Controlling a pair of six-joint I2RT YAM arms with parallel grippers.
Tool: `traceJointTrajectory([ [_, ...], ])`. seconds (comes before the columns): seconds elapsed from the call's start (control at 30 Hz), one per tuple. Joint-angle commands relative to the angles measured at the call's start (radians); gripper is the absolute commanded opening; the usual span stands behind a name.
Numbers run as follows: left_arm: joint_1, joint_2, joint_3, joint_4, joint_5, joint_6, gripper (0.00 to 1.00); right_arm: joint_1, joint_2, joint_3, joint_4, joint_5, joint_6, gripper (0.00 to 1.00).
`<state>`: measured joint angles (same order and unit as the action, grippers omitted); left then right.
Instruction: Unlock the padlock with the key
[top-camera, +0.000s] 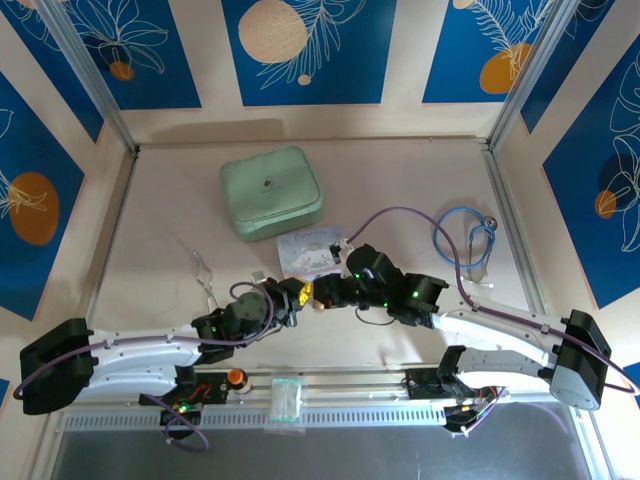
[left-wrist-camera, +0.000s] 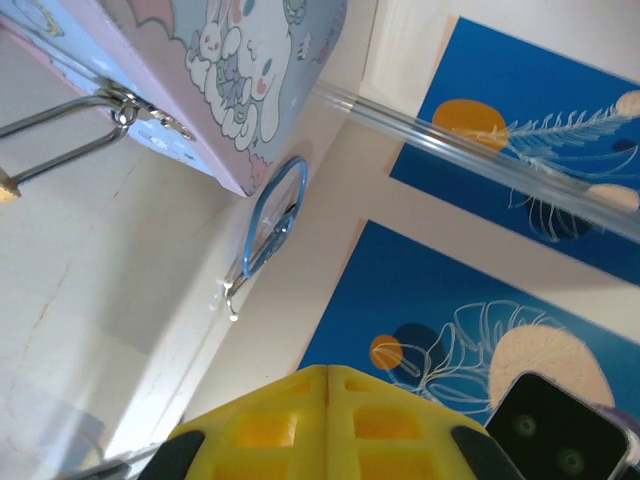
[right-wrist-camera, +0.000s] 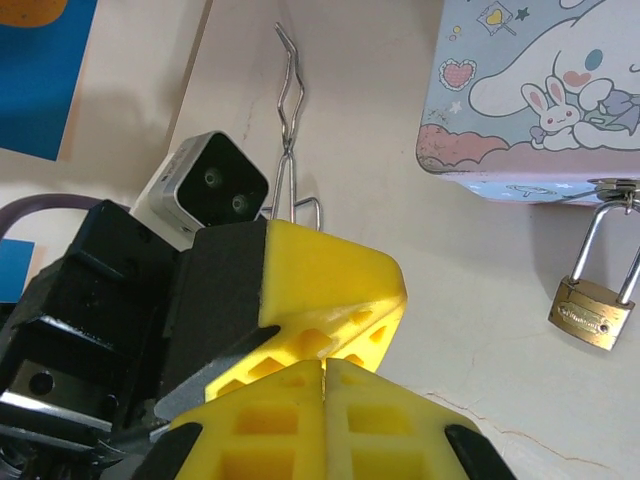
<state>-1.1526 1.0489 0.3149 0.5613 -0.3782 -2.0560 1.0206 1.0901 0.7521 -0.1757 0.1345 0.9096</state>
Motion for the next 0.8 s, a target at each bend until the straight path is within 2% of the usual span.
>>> traceJointTrajectory([
  [0.0, -0.004, -0.007, 0.009, -0.028, -0.009, 0.015, 0.0, -0.003, -0.017, -0.014, -0.011, 0.014, 0.005, 0.0],
  [0.23, -0.002, -0.014, 0.011, -0.034, -0.02, 0.07, 0.0, -0.009, -0.021, -0.002, -0.029, 0.01, -0.007, 0.02],
  [0.3, 0.016, -0.029, 0.022, -0.045, -0.026, 0.183, 0.0, -0.054, -0.027, -0.008, -0.034, -0.056, 0.034, 0.48],
  [0.33, 0.03, -0.04, 0.032, -0.048, -0.018, 0.273, 0.0, -0.087, -0.039, -0.029, -0.01, -0.105, 0.07, 0.67],
  [0.43, 0.078, -0.065, 0.069, -0.051, 0.026, 0.557, 0.0, -0.175, -0.094, -0.129, 0.163, -0.262, 0.168, 0.9],
  [0.47, 0.095, -0.07, 0.084, -0.062, 0.047, 0.626, 0.0, -0.198, -0.106, -0.159, 0.23, -0.311, 0.192, 0.94],
  [0.57, 0.116, -0.067, 0.072, 0.034, 0.071, 0.747, 0.0, -0.224, -0.12, -0.202, 0.358, -0.366, 0.224, 0.92],
  [0.63, 0.117, -0.064, 0.055, 0.126, 0.068, 0.812, 0.0, -0.224, -0.125, -0.23, 0.449, -0.366, 0.244, 0.87],
  [0.77, 0.117, -0.067, 0.085, 0.171, 0.094, 0.921, 0.0, -0.22, -0.099, -0.269, 0.657, -0.384, 0.283, 0.75],
])
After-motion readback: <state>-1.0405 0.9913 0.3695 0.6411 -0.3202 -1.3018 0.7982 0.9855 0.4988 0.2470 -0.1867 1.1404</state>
